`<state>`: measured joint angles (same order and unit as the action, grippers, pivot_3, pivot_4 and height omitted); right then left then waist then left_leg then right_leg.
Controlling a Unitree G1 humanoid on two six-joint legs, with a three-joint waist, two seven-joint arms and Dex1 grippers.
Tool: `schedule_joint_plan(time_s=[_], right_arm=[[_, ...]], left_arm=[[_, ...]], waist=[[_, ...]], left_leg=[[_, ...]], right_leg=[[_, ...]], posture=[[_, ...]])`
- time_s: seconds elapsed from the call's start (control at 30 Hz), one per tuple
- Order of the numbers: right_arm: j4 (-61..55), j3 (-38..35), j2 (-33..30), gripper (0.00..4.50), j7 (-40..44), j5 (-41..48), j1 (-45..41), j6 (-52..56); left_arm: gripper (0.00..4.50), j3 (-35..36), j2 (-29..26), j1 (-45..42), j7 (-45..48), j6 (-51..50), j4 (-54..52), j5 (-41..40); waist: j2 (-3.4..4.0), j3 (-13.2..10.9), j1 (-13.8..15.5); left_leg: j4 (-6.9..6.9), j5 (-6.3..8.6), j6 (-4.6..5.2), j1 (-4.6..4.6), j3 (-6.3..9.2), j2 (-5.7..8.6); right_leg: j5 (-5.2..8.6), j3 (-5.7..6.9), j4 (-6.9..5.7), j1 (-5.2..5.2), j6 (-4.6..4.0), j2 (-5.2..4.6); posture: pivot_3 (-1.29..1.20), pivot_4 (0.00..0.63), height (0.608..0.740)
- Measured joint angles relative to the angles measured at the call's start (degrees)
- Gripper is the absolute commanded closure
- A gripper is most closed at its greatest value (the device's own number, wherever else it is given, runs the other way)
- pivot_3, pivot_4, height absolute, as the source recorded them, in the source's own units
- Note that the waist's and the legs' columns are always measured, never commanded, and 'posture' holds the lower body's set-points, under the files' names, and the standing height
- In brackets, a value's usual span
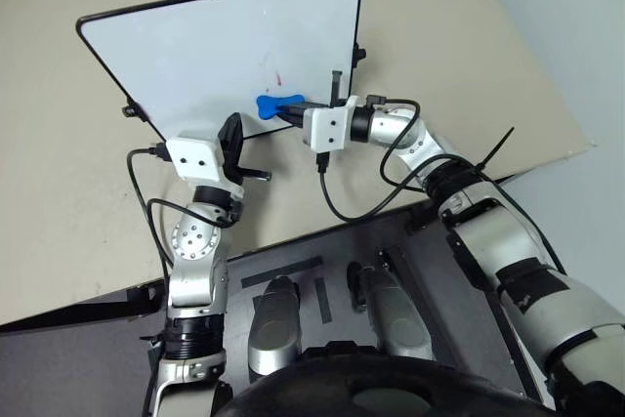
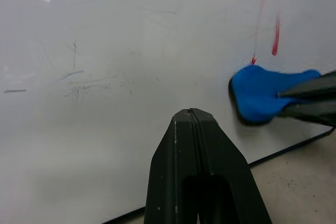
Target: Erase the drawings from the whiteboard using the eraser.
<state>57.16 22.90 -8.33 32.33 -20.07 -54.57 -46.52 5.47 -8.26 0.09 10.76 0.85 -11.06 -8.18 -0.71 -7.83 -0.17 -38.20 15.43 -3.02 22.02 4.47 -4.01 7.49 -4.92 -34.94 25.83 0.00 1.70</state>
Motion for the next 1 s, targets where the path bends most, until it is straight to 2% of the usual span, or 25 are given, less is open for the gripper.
schedule_joint_plan(time_s=[0.5,1.0], right_arm=[[-3.76,-1.73,-2.94,4.48,-12.07,-1.56,-1.54,-2.87],[-1.09,0.59,-1.87,4.48,-6.39,-2.17,2.50,-0.01]], left_arm=[[4.50,0.03,-0.58,-0.38,0.48,0.02,0.32,-0.03],[4.50,0.02,-0.62,-1.03,0.98,0.05,0.48,-0.03]], waist=[[0.00,0.00,-0.02],[0.00,0.00,-0.01]], left_leg=[[-0.05,-0.02,0.04,-0.01,0.01,0.02],[-0.04,-0.02,0.04,-0.04,-0.01,0.01]], right_leg=[[-0.21,0.01,0.01,0.07,-0.03,0.00],[-0.22,0.01,0.04,0.10,-0.02,0.00]], posture=[[0.00,0.150,0.740],[0.00,0.150,0.740]])
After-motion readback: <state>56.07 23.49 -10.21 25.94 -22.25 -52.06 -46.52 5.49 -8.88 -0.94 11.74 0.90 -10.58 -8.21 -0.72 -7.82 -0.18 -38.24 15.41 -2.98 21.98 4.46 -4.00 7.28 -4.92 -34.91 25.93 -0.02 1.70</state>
